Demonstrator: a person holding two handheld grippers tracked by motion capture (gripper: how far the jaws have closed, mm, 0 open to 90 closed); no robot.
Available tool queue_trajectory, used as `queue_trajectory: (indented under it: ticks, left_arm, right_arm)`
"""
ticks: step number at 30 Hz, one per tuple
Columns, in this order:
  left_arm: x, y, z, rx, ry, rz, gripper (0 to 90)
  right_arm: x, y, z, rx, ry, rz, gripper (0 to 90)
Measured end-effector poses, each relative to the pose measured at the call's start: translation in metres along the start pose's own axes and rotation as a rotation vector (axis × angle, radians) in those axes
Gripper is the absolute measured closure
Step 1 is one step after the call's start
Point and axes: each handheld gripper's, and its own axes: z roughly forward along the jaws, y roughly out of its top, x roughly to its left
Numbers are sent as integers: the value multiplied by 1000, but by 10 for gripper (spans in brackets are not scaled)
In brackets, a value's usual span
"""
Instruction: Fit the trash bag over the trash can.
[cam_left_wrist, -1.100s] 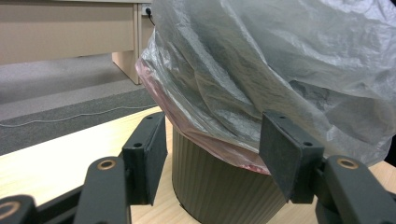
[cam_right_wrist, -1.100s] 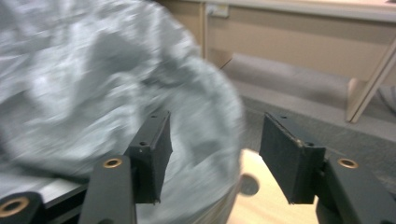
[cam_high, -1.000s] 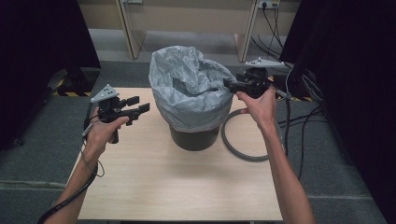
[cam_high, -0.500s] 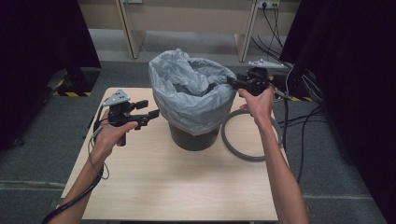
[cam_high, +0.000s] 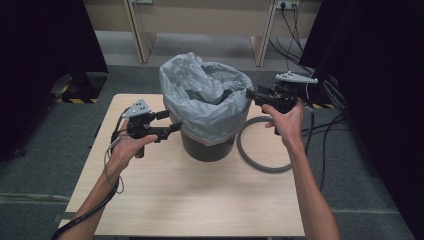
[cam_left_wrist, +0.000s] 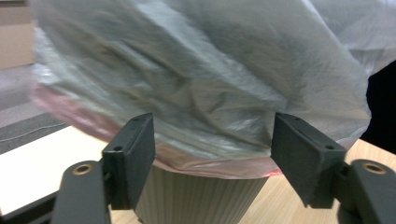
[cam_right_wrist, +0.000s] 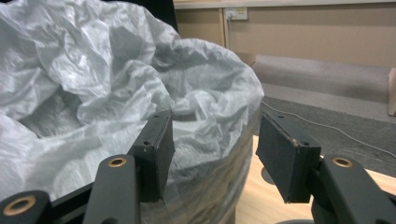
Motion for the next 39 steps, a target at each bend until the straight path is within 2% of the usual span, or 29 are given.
queue_trajectory:
  ticks: [5, 7, 8, 9, 11, 12, 14, 15, 17, 20, 32, 36, 39]
  left_arm:
    - [-7, -1, 12, 12, -7, 10, 262]
    - [-9, -2, 15, 27, 21, 29, 297]
    - [-10, -2, 15, 35, 43, 39, 333]
    - [-9, -2, 14, 40, 42, 34, 394]
    - [-6, -3, 12, 43, 31, 0, 502]
    - [-6, -4, 11, 43, 35, 15, 605]
    - [-6, -7, 10, 36, 44, 21, 741]
    - [-6, -7, 10, 31, 38, 11, 818]
    - [-4, -9, 10, 22, 17, -5, 882]
    - [-4, -13, 12, 48, 32, 22, 896]
    - [7, -48, 25, 119, 27, -5, 897]
    - [8, -48, 23, 104, 38, 7, 896]
    - [8, -43, 18, 84, 42, 14, 895]
  right_arm:
    - [-2, -3, 2, 7, -3, -4, 458]
    - [-2, -4, 3, 8, 0, -7, 458]
    - [-3, -5, 2, 6, 3, -6, 457]
    - [-3, -5, 2, 5, 5, -5, 456]
    - [-4, -5, 2, 0, 5, 0, 456]
    - [-4, -5, 2, -2, 5, 2, 455]
    - [-4, -5, 3, -1, 3, 3, 455]
    - [-3, -5, 3, -3, 0, 3, 456]
    - [-4, -5, 3, -9, -3, 3, 456]
    - [-5, -5, 1, -17, -6, 5, 459]
    - [-6, -7, 0, -14, 0, 7, 456]
    - [-6, -6, 0, -20, -4, 9, 459]
    - [-7, -5, -1, -13, 4, 6, 528]
